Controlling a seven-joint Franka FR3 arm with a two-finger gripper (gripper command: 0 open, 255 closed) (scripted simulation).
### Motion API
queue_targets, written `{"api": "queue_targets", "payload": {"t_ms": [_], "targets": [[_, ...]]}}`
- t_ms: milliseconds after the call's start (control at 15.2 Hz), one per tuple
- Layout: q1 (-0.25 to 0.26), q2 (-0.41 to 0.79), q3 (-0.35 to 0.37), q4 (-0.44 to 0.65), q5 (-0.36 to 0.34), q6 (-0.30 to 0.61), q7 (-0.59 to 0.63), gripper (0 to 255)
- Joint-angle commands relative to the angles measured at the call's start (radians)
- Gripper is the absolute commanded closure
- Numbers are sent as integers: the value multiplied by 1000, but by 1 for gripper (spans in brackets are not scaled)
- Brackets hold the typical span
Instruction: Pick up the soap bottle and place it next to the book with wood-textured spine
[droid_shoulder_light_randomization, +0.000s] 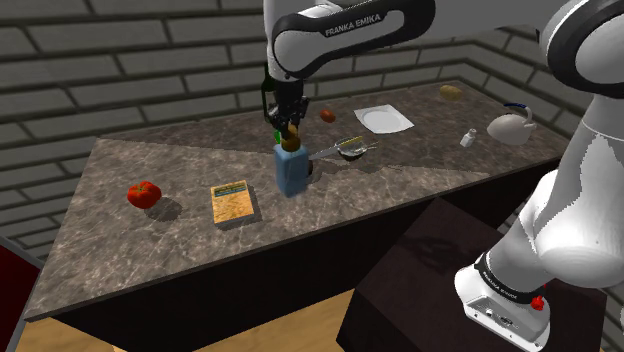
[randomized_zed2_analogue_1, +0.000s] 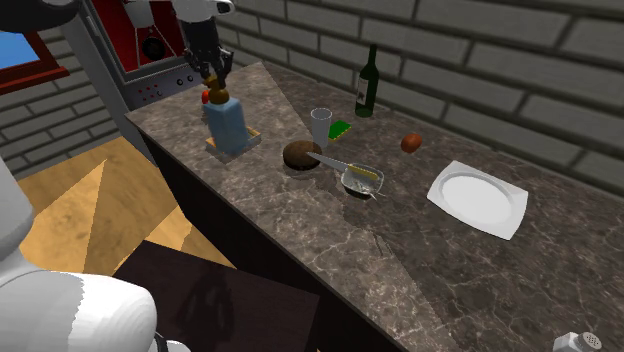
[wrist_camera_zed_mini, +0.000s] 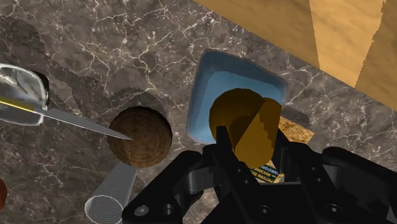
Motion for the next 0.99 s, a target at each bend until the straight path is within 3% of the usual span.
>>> {"api": "queue_targets", "payload": {"t_ms": [0, 660, 924], "targets": [[24, 24, 13, 13, -6, 10, 40, 255], [156, 246, 61, 214, -49, 25, 226, 255], [161, 267, 60, 201, -52, 59, 234, 255]]}}
